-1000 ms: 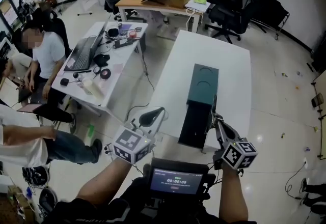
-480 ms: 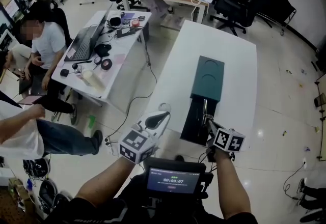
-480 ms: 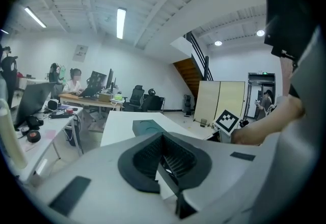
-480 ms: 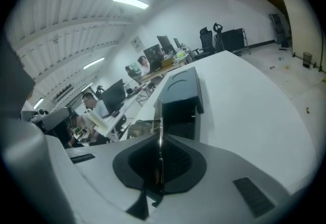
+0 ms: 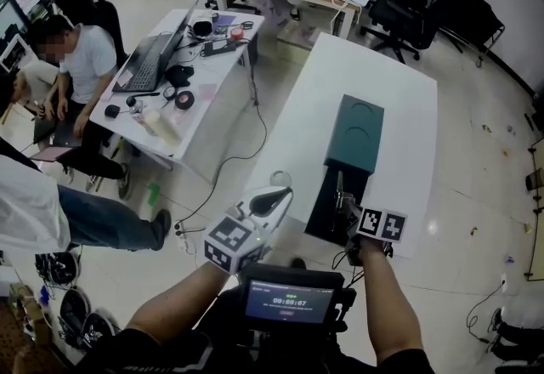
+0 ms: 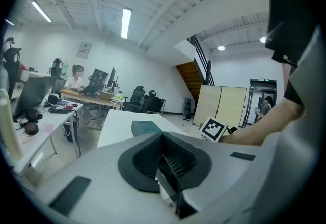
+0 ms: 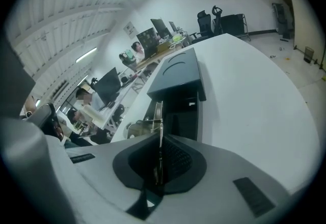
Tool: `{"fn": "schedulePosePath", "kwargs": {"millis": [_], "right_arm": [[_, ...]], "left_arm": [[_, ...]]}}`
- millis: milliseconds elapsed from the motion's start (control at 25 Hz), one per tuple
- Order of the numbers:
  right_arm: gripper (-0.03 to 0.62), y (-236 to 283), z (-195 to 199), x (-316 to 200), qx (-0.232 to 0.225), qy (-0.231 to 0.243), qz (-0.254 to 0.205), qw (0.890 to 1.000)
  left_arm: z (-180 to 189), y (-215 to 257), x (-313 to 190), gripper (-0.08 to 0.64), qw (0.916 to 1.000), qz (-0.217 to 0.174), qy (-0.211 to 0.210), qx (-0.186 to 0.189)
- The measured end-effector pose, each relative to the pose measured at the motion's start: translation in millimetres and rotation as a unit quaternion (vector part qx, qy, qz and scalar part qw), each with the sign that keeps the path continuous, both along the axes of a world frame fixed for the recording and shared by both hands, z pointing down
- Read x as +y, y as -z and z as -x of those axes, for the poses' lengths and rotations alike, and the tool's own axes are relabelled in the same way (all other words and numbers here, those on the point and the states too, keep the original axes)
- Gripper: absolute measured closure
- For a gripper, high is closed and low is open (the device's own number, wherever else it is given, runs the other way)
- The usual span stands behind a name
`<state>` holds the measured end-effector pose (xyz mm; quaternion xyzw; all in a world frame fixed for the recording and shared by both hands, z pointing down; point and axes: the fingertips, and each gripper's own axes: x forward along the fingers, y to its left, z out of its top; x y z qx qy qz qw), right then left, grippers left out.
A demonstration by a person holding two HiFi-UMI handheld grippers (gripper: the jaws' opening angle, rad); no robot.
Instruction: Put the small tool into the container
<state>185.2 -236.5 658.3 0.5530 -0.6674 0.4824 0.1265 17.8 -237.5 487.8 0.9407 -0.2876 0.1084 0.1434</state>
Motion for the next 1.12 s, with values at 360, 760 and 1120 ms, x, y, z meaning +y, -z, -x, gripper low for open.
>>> {"fn": "schedulePosePath", "kwargs": {"millis": [360,760,1120], "right_arm": [[0.577,-16.5,-5.5,-7.3,-0.004,-0.014,0.063,0.998],[0.575,-18.7,-9.4,-4.1,0.016,0.001,0.095,0.995],[0.558,-25.4,-12.1,-9.1,0.051,0.006,0.107,0.993]], "left_arm": [[2.2,1.2,-2.4,0.548,1.0000,0.003,0.000,0.004],[-4.4,8.2,4.0,0.548,0.9999,0.005,-0.008,0.011],[-0.9,7.3,4.9,0.548,0.9999,0.007,-0.007,0.014]]}}
